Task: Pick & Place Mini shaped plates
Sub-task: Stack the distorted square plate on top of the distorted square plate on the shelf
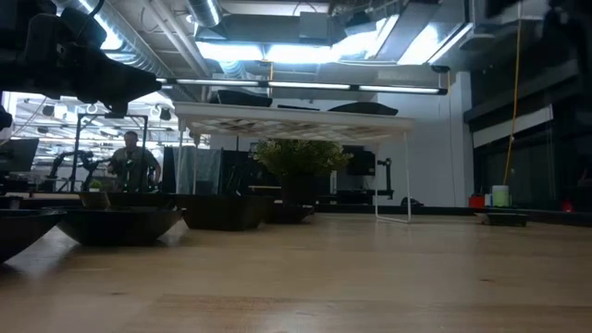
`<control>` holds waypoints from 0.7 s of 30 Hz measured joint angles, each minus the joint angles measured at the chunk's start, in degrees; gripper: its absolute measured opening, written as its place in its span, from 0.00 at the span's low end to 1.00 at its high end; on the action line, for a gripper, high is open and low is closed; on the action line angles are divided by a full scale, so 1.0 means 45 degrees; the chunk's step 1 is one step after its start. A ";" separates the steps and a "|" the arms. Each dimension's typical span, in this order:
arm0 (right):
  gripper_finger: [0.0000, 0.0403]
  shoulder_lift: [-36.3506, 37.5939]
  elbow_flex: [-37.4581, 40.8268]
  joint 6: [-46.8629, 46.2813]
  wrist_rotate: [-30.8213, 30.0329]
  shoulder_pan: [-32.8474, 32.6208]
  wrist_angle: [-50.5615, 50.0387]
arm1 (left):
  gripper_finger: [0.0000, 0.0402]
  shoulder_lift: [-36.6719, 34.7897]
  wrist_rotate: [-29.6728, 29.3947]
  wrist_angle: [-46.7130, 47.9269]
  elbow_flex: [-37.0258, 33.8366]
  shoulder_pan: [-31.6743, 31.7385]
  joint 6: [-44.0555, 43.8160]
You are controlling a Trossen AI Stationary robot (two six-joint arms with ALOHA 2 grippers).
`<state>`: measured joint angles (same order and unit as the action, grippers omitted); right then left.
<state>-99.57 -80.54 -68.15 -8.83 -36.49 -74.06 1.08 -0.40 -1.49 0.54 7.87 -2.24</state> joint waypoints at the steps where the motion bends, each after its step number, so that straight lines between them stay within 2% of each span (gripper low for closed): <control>1: 0.28 0.0000 0.0095 -0.0239 0.0204 -0.0099 -0.0001 | 0.25 0.0000 0.0000 -0.0002 -0.0004 0.0002 0.0000; 7: 0.28 0.0000 0.0695 -0.1239 0.1520 -0.0736 -0.0043 | 0.25 0.0000 0.0001 -0.0002 0.0000 -0.0001 0.0000; 21: 0.28 0.0000 0.2262 0.0046 0.2506 -0.2900 0.0275 | 0.25 0.0005 0.0000 -0.0002 -0.0005 0.0003 0.0000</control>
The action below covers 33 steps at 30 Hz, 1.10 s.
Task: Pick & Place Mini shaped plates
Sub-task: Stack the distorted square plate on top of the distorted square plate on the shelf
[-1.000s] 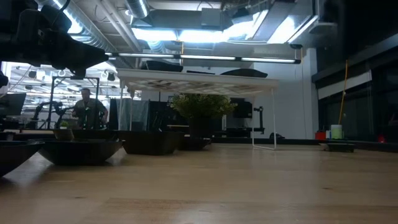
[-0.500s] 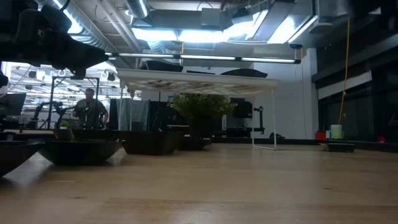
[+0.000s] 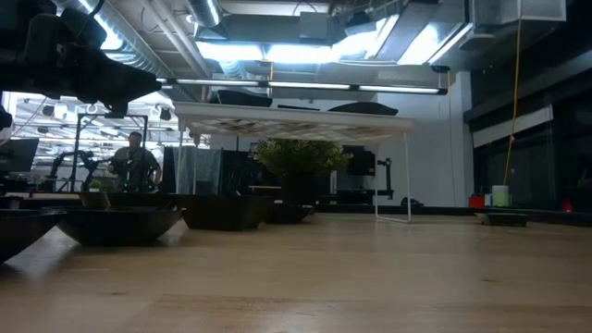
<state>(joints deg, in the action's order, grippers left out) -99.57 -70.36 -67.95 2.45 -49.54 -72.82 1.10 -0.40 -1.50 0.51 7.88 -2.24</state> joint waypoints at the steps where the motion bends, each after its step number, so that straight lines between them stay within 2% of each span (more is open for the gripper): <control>1: 0.28 0.0000 0.0179 0.0254 0.0007 -0.0192 0.0053 | 0.25 0.0000 0.0002 0.0000 0.0000 -0.0005 0.0000; 6: 0.28 0.0000 0.0901 0.1164 0.0049 -0.1057 0.0187 | 0.25 0.0000 0.0003 0.0000 0.0000 -0.0005 0.0000; 13: 0.28 0.0000 0.1467 0.1260 -0.0036 -0.1676 0.0635 | 0.25 0.0000 0.0003 0.0000 0.0002 -0.0004 0.0000; 19: 0.28 0.0000 0.2201 0.1258 -0.0834 -0.1964 0.1933 | 0.25 0.0000 0.0000 0.0000 0.0005 -0.0005 0.0000; 27: 0.28 0.0000 0.2379 0.1661 -0.2291 -0.1955 0.2135 | 0.25 0.0000 0.0001 0.0002 0.0002 -0.0004 0.0000; 33: 0.27 0.0000 0.2381 0.1875 -0.2659 -0.1952 0.2278 | 0.25 0.0000 0.0000 0.0000 0.0000 -0.0004 0.0000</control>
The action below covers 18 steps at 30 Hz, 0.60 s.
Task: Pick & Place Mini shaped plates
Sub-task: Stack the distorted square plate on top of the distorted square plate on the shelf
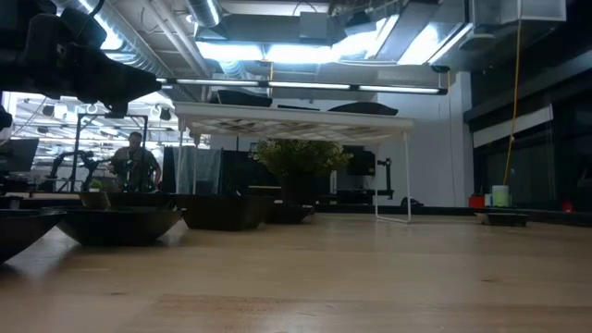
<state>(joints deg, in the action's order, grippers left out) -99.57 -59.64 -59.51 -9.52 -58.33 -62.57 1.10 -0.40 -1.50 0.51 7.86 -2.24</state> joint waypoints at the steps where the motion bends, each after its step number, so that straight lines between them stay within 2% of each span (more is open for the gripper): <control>1: 0.25 0.0000 -0.0003 0.0001 -0.0001 0.0000 0.0035 | 0.25 0.0000 0.0000 0.0000 0.0000 0.0004 0.0000; 13: 0.02 0.0000 -0.0003 -0.0092 -0.0001 0.0264 0.0202 | 0.25 0.0000 0.0001 0.0004 0.0001 0.0000 0.0000; 18: 0.03 0.0000 -0.0003 -0.0570 -0.0176 0.0537 0.0229 | 0.25 0.0000 0.0004 0.0004 0.0000 0.0000 0.0000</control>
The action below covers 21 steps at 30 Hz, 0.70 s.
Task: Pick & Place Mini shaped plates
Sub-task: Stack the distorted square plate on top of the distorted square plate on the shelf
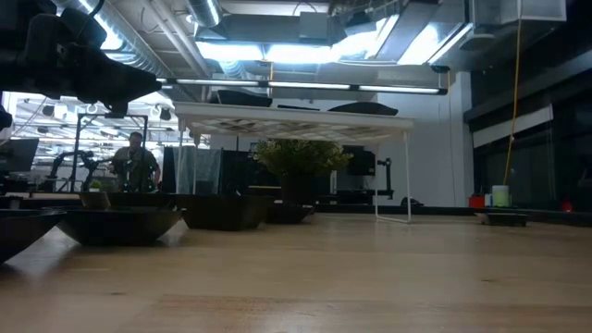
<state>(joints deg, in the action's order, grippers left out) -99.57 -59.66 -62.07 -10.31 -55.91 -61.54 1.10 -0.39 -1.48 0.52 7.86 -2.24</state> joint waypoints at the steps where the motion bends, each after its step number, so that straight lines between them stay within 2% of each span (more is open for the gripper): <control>1: 0.03 0.0000 0.0000 -0.0193 -0.0104 0.0076 0.0006 | 0.25 0.0000 -0.0004 -0.0002 0.0002 0.0004 0.0000; 4: 0.01 0.0000 -0.0038 -0.0443 -0.0278 0.0290 -0.0004 | 0.25 0.0000 0.0000 0.0000 0.0000 0.0001 0.0000; 12: 0.01 0.0000 -0.1163 -0.0232 -0.2108 0.0792 -0.0097 | 0.25 0.0000 -0.0004 -0.0001 0.0004 0.0000 0.0000; 21: 0.01 0.0000 -0.2988 0.1910 -0.3540 0.1939 -0.0215 | 0.25 0.0000 0.0001 0.0000 0.0004 0.0000 0.0000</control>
<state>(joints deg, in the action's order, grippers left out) -99.57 -73.10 -53.48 -26.23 -47.18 -62.51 1.10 -0.38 -1.48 0.53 7.86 -2.24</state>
